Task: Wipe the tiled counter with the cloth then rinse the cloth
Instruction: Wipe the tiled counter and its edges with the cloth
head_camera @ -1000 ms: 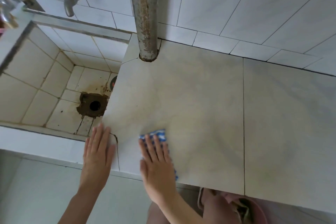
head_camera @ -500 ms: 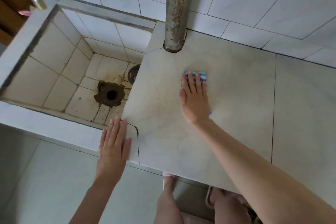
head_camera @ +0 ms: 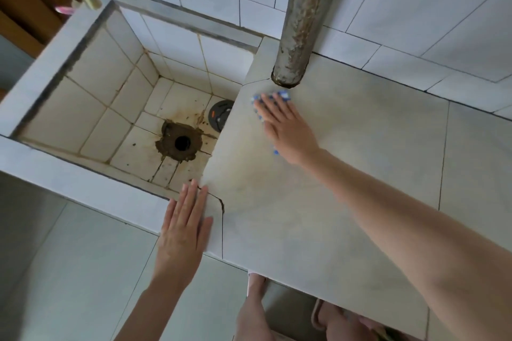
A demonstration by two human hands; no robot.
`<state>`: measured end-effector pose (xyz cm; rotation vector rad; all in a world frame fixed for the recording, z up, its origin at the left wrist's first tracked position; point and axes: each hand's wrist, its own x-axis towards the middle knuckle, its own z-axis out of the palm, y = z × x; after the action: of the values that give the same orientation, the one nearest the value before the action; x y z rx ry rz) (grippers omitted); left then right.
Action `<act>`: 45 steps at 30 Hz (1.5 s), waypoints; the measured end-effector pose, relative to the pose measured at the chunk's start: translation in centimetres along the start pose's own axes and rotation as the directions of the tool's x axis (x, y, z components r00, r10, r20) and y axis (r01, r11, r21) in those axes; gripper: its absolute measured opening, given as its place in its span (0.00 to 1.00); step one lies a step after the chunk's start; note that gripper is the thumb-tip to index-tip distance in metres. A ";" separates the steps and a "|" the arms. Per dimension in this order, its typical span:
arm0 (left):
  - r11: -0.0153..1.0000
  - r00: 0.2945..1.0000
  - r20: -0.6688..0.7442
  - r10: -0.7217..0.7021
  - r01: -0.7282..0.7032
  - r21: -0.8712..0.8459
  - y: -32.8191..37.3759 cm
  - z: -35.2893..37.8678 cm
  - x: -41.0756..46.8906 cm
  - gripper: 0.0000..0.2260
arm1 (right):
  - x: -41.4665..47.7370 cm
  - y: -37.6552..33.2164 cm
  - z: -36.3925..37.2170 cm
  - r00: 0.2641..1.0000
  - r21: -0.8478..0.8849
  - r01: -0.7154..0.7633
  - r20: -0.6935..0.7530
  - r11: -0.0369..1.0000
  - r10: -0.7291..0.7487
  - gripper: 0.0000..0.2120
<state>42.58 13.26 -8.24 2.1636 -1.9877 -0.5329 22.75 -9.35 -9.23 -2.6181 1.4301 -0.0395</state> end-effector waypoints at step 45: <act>0.966 0.963 -0.085 -0.255 0.249 -0.066 -4.3 -1.4 -2.7 0.27 | -13.0 -19.8 3.4 0.979 0.108 0.186 0.061 0.977 -0.193 0.25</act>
<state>46.92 16.17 -8.02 2.3757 -1.6414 -0.5028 32.50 12.48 -8.90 -2.6345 1.1217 -0.0400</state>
